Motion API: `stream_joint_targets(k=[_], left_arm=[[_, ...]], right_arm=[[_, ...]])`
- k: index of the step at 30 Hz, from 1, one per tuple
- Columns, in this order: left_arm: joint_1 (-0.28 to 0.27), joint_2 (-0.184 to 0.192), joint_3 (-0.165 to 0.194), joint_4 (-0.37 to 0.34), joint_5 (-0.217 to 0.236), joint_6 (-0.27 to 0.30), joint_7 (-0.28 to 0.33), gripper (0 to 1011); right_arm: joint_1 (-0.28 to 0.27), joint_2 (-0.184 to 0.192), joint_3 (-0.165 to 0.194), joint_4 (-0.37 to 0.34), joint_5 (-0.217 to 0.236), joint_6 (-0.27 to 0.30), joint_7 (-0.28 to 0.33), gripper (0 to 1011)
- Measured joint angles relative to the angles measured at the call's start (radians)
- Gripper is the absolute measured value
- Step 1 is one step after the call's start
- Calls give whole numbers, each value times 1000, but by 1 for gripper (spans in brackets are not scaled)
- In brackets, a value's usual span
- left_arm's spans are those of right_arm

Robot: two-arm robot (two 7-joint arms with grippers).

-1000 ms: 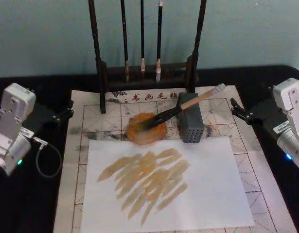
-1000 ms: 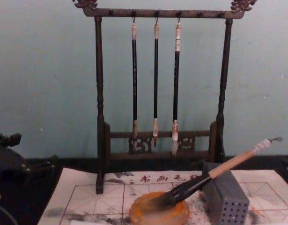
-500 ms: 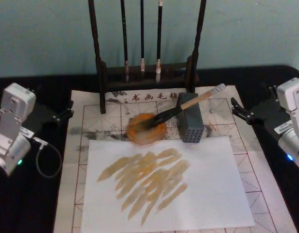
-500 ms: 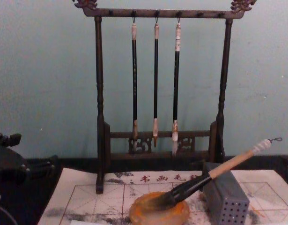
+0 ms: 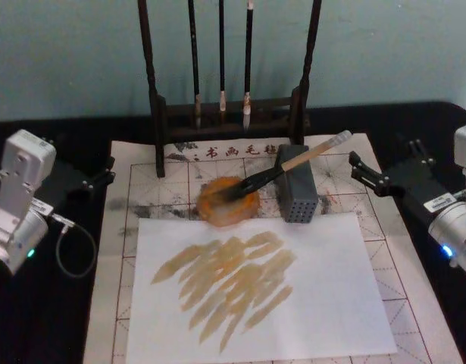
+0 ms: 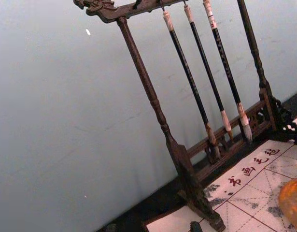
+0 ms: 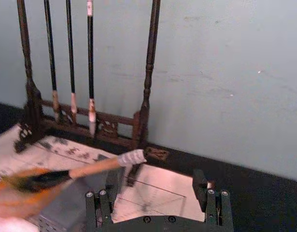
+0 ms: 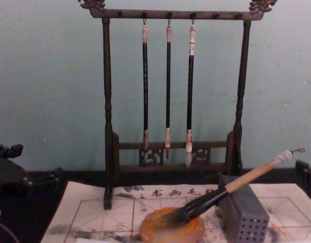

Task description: Pick up the brush from the inkstone, write on the paper, then place the brush back to its original position.

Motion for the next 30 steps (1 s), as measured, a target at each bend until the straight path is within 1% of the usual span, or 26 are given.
stream_joint_targets(k=[2, 3, 5, 6, 8, 9, 10, 11, 12, 13, 16, 17, 18, 19, 21, 23, 25, 26, 28, 29, 30], left_arm=[[0, 0, 0, 0, 0, 0, 0, 1001], [0, 0, 0, 0, 0, 0, 0, 1001], [0, 0, 0, 0, 0, 0, 0, 1001], [0, 0, 0, 0, 0, 0, 0, 1001], [0, 0, 0, 0, 0, 0, 0, 1001], [0, 0, 0, 0, 0, 0, 0, 1001], [0, 0, 0, 0, 0, 0, 0, 1001], [0, 0, 0, 0, 0, 0, 0, 1001], [0, 0, 0, 0, 0, 0, 0, 1001], [0, 0, 0, 0, 0, 0, 0, 1001], [0, 0, 0, 0, 0, 0, 0, 1001], [0, 0, 0, 0, 0, 0, 0, 1001], [0, 0, 0, 0, 0, 0, 0, 1001], [0, 0, 0, 0, 0, 0, 0, 1001], [0, 0, 0, 0, 0, 0, 0, 1001], [0, 0, 0, 0, 0, 0, 0, 1001], [0, 0, 0, 0, 0, 0, 0, 1001], [0, 0, 0, 0, 0, 0, 0, 1001], [0, 0, 0, 0, 0, 0, 0, 1001], [0, 0, 0, 0, 0, 0, 0, 1001], [0, 0, 0, 0, 0, 0, 0, 1001]], right_arm=[[-1, -12, 8, 5, 28, 0, 20, 1003], [-1, -25, 16, 11, 54, 0, 41, 1003], [0, -39, 24, 21, 83, 3, 64, 1003], [2, -52, 31, 31, 109, 7, 86, 1002], [5, -66, 38, 41, 137, 12, 108, 1002], [9, -83, 47, 56, 173, 20, 135, 1003], [9, -83, 47, 56, 173, 20, 135, 1003], [13, -104, 60, 73, 217, 34, 166, 1002], [13, -104, 60, 73, 217, 34, 166, 1003], [18, -119, 69, 87, 248, 44, 187, 1002], [25, -142, 82, 108, 292, 62, 218, 1002], [30, -156, 91, 122, 317, 73, 236, 1003], [33, -163, 95, 128, 330, 79, 244, 1002], [39, -176, 103, 142, 355, 91, 260, 1002], [44, -187, 108, 155, 377, 101, 272, 1003], [54, -204, 116, 175, 419, 122, 290, 1002], [60, -213, 119, 189, 444, 133, 299, 1002], [67, -221, 121, 202, 467, 142, 309, 1003], [72, -227, 123, 215, 489, 150, 318, 1002], [78, -234, 124, 227, 509, 158, 326, 1003], [80, -236, 124, 232, 517, 161, 328, 1002]])
